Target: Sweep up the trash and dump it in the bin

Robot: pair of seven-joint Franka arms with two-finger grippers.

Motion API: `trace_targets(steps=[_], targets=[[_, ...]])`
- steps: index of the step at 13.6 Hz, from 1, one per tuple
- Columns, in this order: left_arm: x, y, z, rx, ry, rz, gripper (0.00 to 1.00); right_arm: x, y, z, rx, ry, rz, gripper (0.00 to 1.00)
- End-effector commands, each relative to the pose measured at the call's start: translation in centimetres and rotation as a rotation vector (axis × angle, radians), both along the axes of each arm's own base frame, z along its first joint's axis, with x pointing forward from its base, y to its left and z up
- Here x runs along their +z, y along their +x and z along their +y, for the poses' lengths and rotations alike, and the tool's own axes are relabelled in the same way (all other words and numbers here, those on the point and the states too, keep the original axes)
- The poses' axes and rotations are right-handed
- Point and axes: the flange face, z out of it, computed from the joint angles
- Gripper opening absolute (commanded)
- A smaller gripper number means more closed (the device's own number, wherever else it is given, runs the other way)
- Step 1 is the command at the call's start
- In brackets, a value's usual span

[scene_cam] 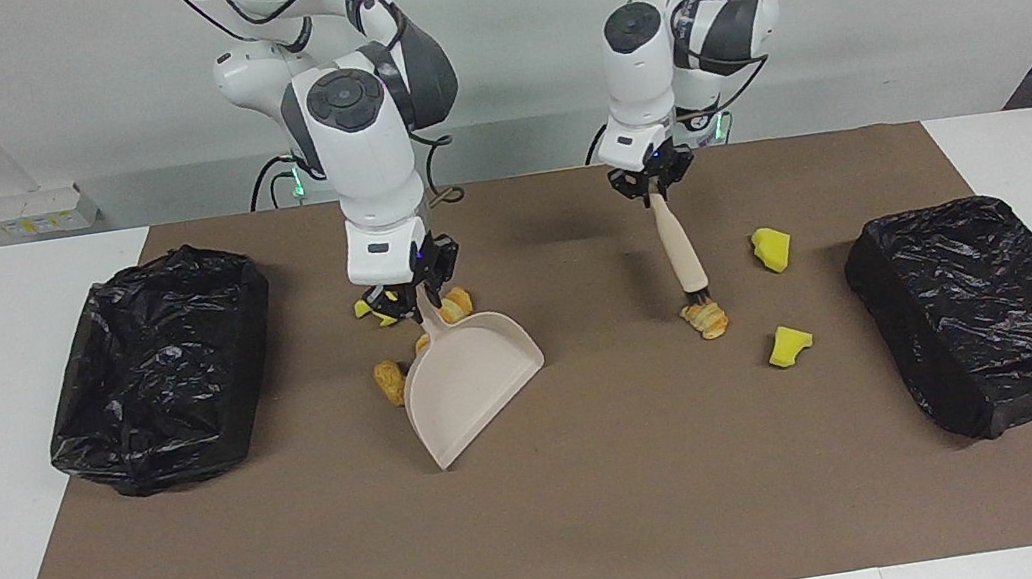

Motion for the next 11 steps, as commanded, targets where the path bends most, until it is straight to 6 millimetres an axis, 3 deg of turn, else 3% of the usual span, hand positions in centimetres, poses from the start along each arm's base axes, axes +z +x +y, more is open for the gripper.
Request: trace_targets(steps=[1, 3, 5, 7, 9, 10, 11], targets=[[1.2, 2.8, 3.9, -0.055, 0.003, 0.011, 0.00, -4.8, -0.4, 3.6, -0.117, 0.094, -0.004, 0.00], [1.3, 4.9, 6.2, -0.034, -0.007, 0.002, 0.00, -6.5, -0.5, 7.1, -0.291, 0.185, -0.003, 0.00], [1.6, 7.0, 8.6, -0.051, -0.015, 0.002, 0.00, -7.9, -1.5, 10.5, -0.338, 0.211, 0.002, 0.00], [1.5, 8.4, 12.1, -0.086, -0.025, -0.001, 0.00, -8.0, -1.4, 10.1, -0.320, 0.173, 0.009, 0.00], [1.5, 9.2, 14.4, -0.117, -0.032, -0.009, 0.00, -6.1, -1.3, 9.1, -0.249, 0.106, 0.005, 0.00], [1.5, 9.3, 15.0, -0.121, -0.032, -0.007, 0.00, -4.3, -1.6, 7.6, -0.202, 0.078, 0.007, 0.36], [1.5, 9.4, 15.8, -0.114, -0.032, -0.005, 0.00, -3.1, -1.7, 5.7, -0.169, 0.062, 0.025, 0.94]])
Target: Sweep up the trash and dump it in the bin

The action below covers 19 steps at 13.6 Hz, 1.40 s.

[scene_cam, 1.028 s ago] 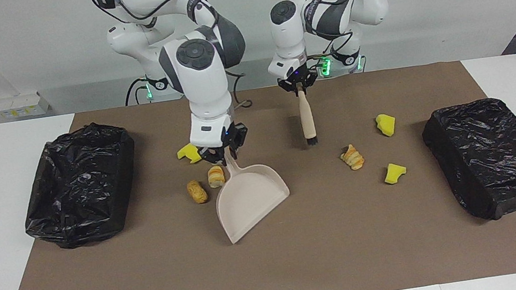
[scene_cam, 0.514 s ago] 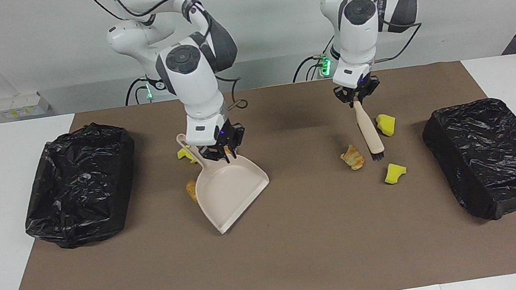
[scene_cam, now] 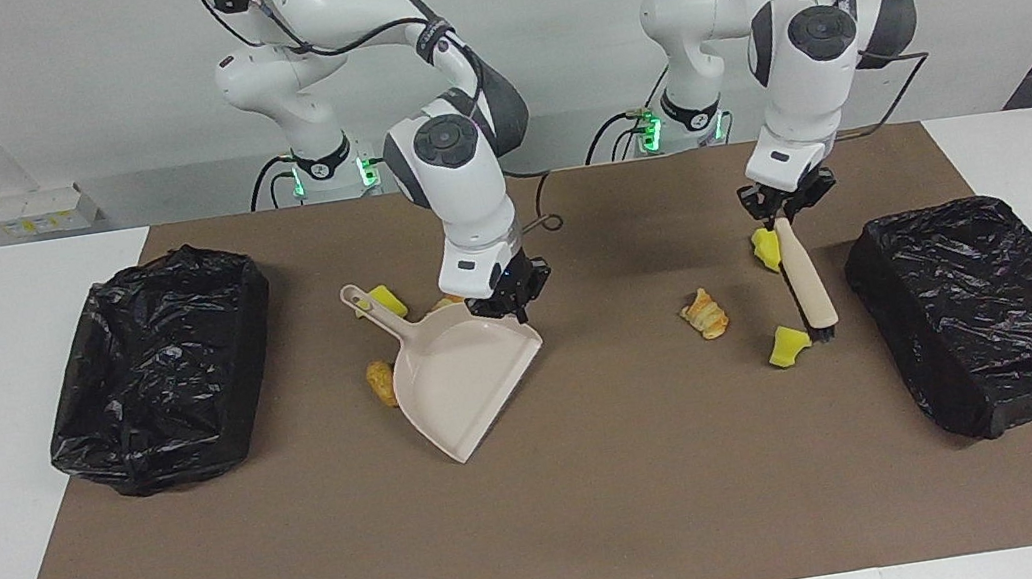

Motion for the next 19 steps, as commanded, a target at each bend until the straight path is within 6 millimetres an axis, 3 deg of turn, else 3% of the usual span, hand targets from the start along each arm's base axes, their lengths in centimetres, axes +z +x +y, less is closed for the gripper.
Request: trace_targets(steps=[1, 3, 5, 7, 9, 11, 13, 17, 18, 19], targets=[[0.5, 0.7, 1.5, -0.019, 0.009, -0.011, 0.00, 4.7, -0.6, -5.2, 0.119, -0.055, 0.035, 1.00], [0.2, 0.9, 2.5, -0.032, 0.009, -0.001, 0.00, 3.9, -1.5, -8.9, 0.275, -0.159, 0.087, 1.00], [0.4, 1.0, 2.9, -0.035, 0.009, 0.000, 0.00, 1.2, -3.1, -13.0, 0.350, -0.163, 0.096, 1.00], [0.3, 1.0, 3.0, -0.015, 0.005, 0.003, 0.00, -0.7, -4.5, -15.7, 0.439, -0.157, 0.064, 1.00], [0.2, 0.7, 3.4, -0.009, 0.006, 0.019, 0.00, -2.0, -5.0, -16.3, 0.440, -0.156, 0.081, 1.00], [0.0, 0.4, 6.0, 0.029, 0.008, 0.035, 0.00, -2.0, -5.7, -15.8, 0.441, -0.146, 0.085, 1.00], [-0.4, 0.3, 7.2, 0.021, 0.004, 0.041, 0.00, -2.3, -5.8, -16.0, 0.448, -0.144, 0.075, 1.00], [-1.6, 0.8, 7.2, 0.016, -0.001, 0.035, 0.00, -3.6, -6.3, -16.2, 0.444, -0.142, 0.057, 0.37], [-1.6, 0.8, 7.2, 0.015, -0.001, 0.035, 0.00, -3.6, -6.3, -16.2, 0.441, -0.142, 0.059, 0.05], [-1.7, 0.8, 7.1, 0.014, -0.003, 0.035, 0.00, -3.4, -6.2, -16.0, 0.436, -0.143, 0.057, 0.00]])
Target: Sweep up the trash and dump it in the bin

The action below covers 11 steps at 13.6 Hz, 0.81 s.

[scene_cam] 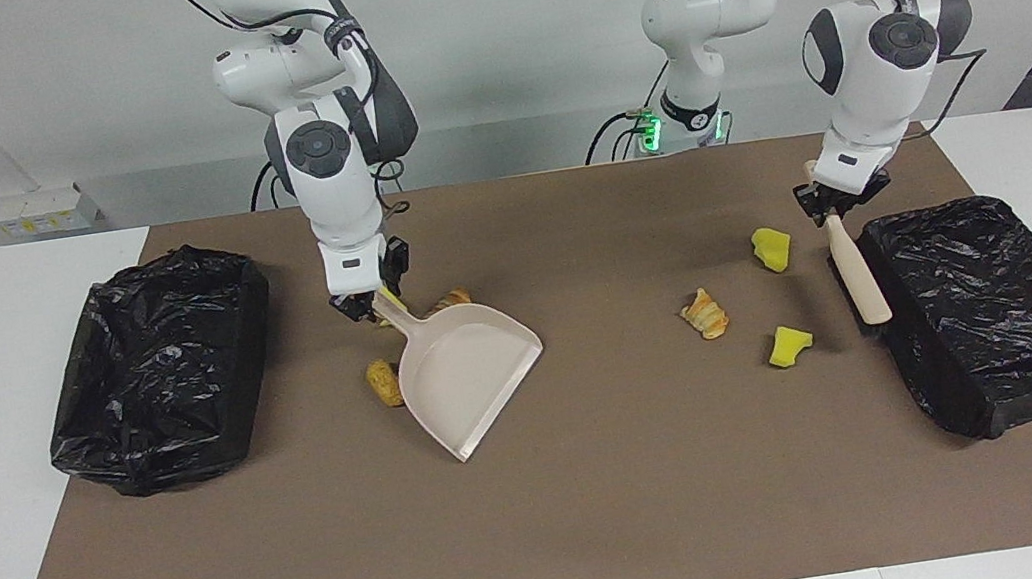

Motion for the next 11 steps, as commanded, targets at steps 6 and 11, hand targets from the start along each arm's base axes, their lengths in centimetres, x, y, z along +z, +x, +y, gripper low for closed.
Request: trace_targets(steps=[6, 11], targets=[[0.1, 0.7, -0.2, -0.021, -0.003, -0.028, 0.00, 4.1, 0.9, 0.6, 0.087, 0.036, -0.041, 0.00], [-3.2, 2.6, -0.4, -0.026, -0.023, -0.065, 0.00, 5.0, 1.7, 2.9, 0.506, 0.125, -0.064, 0.00]])
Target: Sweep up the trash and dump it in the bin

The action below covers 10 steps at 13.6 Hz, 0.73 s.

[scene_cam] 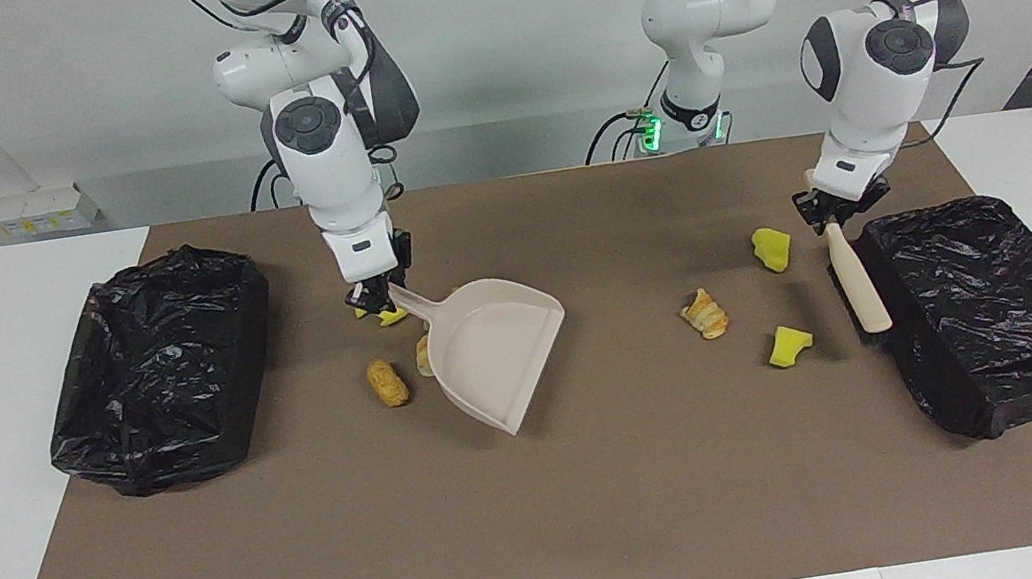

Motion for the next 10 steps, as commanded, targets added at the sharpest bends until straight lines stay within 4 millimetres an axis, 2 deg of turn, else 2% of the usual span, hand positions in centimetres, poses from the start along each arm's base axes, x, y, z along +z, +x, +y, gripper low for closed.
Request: trace_targets(steps=[1, 3, 4, 6, 7, 8, 9, 10], targets=[[-2.9, 1.5, -0.4, -0.011, -0.028, -0.017, 0.00, 0.3, 0.8, 0.8, 0.154, 0.019, -0.014, 0.00], [-4.3, 1.2, -1.1, -0.032, -0.031, -0.002, 0.00, -1.0, -0.3, 5.2, 0.242, 0.015, -0.034, 0.00], [-4.8, 0.6, -2.2, -0.052, -0.032, 0.008, 0.00, -1.5, -0.4, 6.4, 0.254, 0.016, -0.041, 0.00], [-4.8, 0.3, -4.1, -0.076, -0.047, 0.011, 0.00, -2.5, -0.4, 6.9, 0.260, 0.013, -0.033, 0.00], [-4.9, 0.0, -5.5, -0.102, -0.047, 0.019, 0.00, -3.7, -0.6, 7.9, 0.276, 0.011, -0.029, 0.00], [-5.3, -0.7, -6.3, -0.118, -0.045, 0.036, 0.00, -4.9, -1.2, 9.7, 0.285, 0.011, -0.032, 0.00], [-5.3, -1.9, -7.5, -0.143, -0.044, 0.041, 0.00, -5.9, -1.5, 10.7, 0.266, 0.005, -0.023, 0.00], [-5.8, -2.9, -8.3, -0.161, -0.043, 0.055, 0.00, -5.9, -1.4, 10.7, 0.265, 0.000, -0.021, 0.00]])
